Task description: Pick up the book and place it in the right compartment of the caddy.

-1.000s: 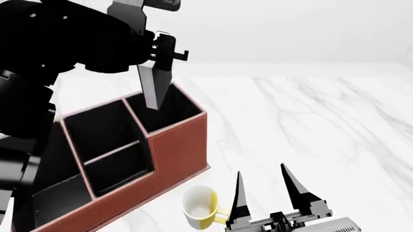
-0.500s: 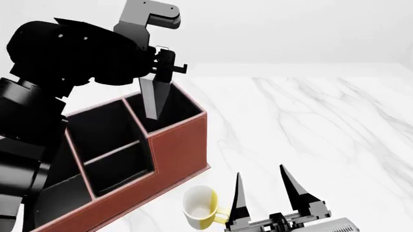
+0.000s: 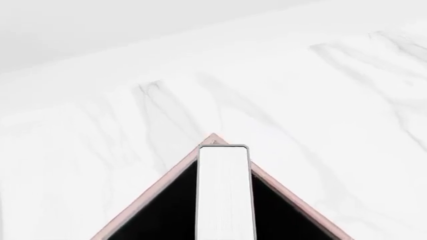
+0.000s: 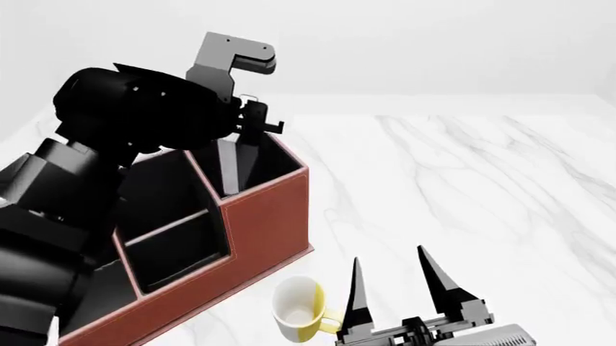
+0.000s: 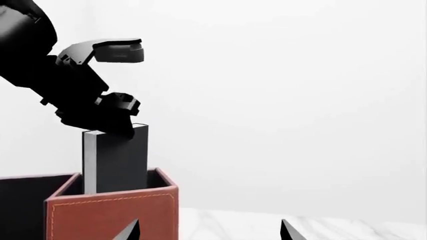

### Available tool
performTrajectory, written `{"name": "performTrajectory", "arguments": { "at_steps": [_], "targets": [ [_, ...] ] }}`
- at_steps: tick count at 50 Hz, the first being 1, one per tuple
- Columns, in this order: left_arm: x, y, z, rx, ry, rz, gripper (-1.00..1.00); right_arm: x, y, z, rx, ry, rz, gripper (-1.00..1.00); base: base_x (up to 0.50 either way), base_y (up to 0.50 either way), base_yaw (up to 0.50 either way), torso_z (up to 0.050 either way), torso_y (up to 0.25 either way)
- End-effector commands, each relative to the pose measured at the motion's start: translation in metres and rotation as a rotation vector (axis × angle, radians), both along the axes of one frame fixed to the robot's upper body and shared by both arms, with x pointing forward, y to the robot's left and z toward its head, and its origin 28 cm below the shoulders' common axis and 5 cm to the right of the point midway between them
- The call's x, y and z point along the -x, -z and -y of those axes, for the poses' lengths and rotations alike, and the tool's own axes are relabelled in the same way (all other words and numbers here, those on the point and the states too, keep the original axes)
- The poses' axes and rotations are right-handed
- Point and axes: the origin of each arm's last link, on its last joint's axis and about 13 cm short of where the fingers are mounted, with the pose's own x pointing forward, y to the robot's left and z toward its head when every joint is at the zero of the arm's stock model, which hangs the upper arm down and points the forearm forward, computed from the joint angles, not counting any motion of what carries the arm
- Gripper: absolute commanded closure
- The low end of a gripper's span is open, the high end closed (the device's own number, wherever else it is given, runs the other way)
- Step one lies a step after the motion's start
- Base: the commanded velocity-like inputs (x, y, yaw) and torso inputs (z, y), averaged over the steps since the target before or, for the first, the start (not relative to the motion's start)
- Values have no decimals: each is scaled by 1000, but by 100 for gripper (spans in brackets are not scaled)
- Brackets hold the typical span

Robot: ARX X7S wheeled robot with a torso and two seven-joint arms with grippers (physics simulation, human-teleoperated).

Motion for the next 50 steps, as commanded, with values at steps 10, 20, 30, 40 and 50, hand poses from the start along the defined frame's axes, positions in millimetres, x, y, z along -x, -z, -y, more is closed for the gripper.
{"name": "performTrajectory", "arguments": {
  "at_steps": [10, 20, 30, 40, 50],
  "targets": [
    [-11, 30, 8, -15, 11, -34, 100, -3, -1, 1, 2, 6, 13, -100, 0, 0, 0, 0, 2],
    [-13, 38, 7, -28, 7, -49, 100, -3, 0, 0, 5, 2, 9, -100, 0, 0, 0, 0, 1],
    [-12, 19, 3, -4, -11, 2, -100, -2, 1, 0, 8, -1, 7, -100, 0, 0, 0, 1, 1],
    [5, -47, -4, 24, -5, 165, -100, -1, 1, -1, 13, -7, 8, -100, 0, 0, 0, 0, 1],
    [28, -88, -10, 48, 18, 271, -100, 1, 2, -2, 17, -14, 9, -100, 0, 0, 0, 0, 0]
  ]
}}
